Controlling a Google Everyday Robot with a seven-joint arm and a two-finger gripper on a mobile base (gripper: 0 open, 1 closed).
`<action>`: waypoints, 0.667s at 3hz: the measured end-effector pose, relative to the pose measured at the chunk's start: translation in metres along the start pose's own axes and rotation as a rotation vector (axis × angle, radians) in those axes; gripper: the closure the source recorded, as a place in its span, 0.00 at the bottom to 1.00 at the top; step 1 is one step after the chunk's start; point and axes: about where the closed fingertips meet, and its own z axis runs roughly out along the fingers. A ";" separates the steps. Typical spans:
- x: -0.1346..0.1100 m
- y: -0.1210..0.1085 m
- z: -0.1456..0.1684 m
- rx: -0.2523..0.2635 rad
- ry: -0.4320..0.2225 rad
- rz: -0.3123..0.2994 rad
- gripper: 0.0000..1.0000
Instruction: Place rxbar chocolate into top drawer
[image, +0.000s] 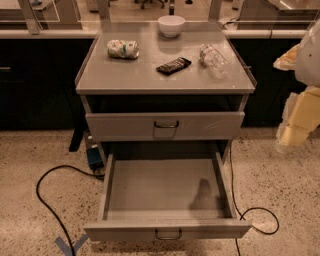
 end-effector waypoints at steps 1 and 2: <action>-0.001 -0.001 0.000 0.004 0.001 -0.002 0.00; -0.025 -0.022 0.011 0.036 0.004 -0.072 0.00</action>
Offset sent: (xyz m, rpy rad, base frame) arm 0.0727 0.0465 -0.0043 -0.0812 -0.0846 0.1514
